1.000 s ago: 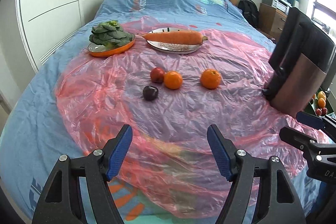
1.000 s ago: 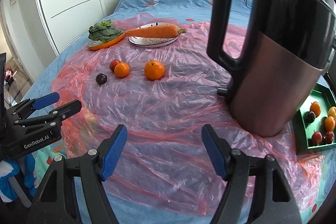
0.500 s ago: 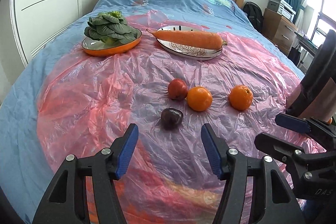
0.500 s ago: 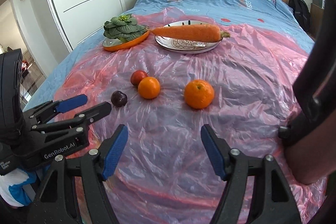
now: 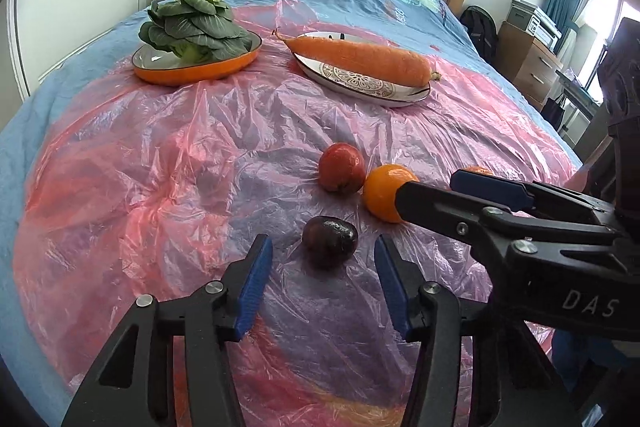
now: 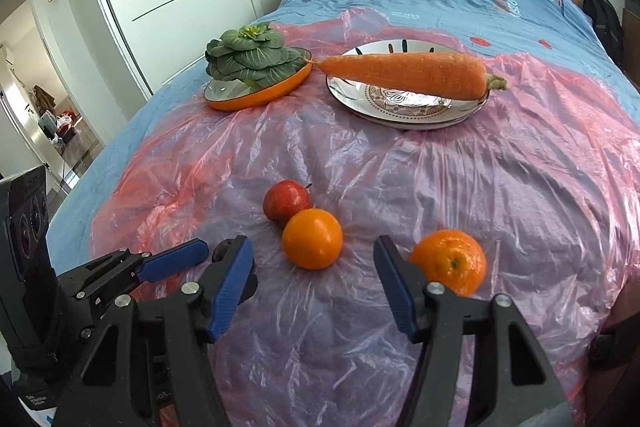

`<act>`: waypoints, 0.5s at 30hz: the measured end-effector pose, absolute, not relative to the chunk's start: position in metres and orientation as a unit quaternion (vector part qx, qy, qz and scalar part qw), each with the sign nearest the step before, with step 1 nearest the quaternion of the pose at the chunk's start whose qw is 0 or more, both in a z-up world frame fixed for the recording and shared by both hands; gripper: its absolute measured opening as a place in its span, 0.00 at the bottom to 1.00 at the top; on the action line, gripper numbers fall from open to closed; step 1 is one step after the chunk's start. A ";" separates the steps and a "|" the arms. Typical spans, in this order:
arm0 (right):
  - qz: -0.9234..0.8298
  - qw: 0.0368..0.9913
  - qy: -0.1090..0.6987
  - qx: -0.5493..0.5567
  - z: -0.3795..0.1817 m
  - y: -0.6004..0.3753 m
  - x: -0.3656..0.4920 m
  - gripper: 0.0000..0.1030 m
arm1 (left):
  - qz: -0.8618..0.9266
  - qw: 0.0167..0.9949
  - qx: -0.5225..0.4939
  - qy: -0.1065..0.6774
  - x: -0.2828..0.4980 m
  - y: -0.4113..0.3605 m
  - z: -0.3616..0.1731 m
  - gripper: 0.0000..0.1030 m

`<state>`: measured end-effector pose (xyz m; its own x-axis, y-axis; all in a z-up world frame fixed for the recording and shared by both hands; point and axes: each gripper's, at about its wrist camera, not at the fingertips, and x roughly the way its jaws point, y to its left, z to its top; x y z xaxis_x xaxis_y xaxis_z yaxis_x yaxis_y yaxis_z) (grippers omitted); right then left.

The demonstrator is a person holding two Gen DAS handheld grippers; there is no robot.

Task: Organize fruits
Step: 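Grasp a dark plum with the left tool while the right tool grasps a tangerine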

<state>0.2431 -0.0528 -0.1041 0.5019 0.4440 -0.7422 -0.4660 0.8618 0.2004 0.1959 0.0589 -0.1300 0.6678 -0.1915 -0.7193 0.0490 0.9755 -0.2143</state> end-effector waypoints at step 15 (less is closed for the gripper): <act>0.268 0.859 0.435 -0.044 -0.129 -0.031 0.259 0.57 | -0.067 0.903 -0.093 0.414 0.205 0.067 -0.139 0.30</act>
